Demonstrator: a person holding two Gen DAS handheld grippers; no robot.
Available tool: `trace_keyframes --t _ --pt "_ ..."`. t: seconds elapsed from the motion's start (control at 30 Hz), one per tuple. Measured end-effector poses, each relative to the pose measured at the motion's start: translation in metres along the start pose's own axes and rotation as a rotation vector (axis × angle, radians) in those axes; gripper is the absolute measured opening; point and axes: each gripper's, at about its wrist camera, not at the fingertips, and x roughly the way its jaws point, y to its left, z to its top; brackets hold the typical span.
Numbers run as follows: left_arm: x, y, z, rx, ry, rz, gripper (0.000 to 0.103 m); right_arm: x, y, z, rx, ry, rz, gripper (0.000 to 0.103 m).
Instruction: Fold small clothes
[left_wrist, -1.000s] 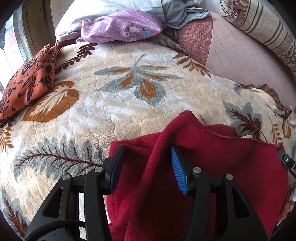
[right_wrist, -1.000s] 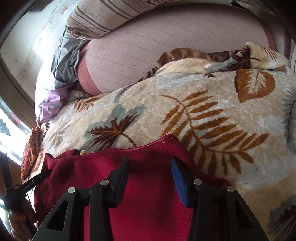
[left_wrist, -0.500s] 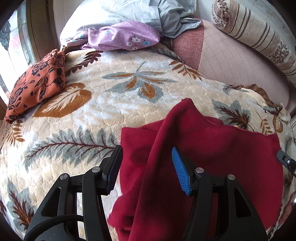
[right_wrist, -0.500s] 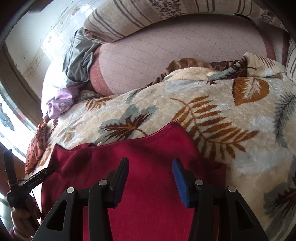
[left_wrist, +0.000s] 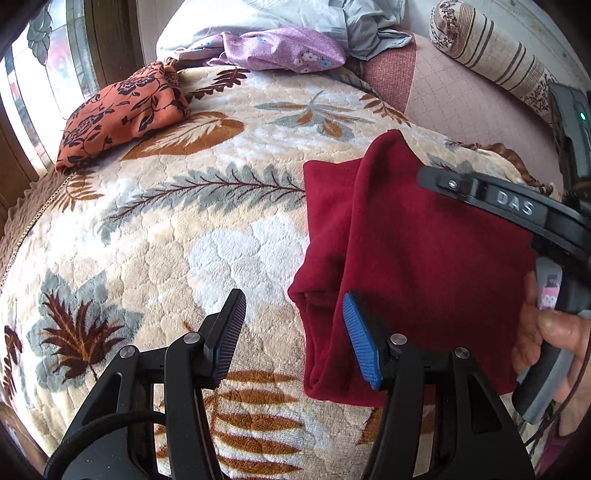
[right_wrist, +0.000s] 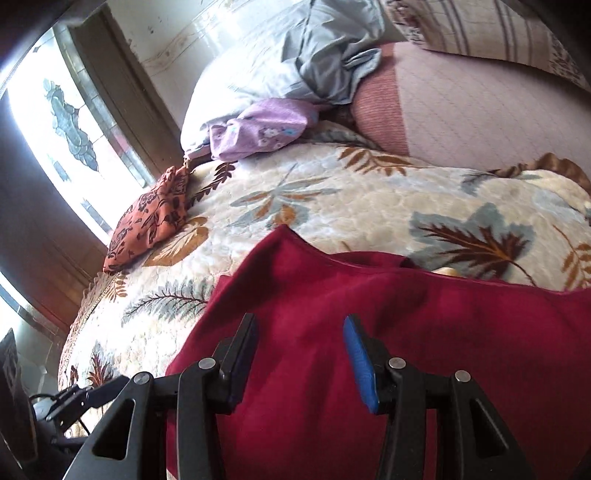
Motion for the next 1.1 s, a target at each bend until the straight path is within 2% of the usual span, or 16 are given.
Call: trace_keyframes --t 0.17,0.5,0.67,0.83,0.97,1.1 --pt "0.013 0.007 0.001 -0.013 0.019 -0.009 0.056 0.045 0.027 0.016 -0.084 0.023 -0.095 0.038" --pt "0.024 0.014 0.004 0.001 0.038 0.004 0.056 0.096 0.029 0.027 -0.081 0.055 -0.154 0.038" --pt "0.022 0.012 0.004 0.016 0.029 0.014 0.056 0.096 0.031 0.029 -0.083 0.050 -0.168 0.038" --pt "0.018 0.016 0.003 0.003 0.023 0.005 0.056 0.066 0.022 0.029 -0.001 0.051 -0.097 0.038" --pt "0.015 0.020 0.002 -0.008 0.021 0.006 0.056 0.049 0.030 0.020 -0.029 0.049 -0.074 0.039" --pt "0.017 0.026 0.002 -0.045 0.037 -0.034 0.056 0.055 0.044 0.013 -0.072 0.084 -0.067 0.039"
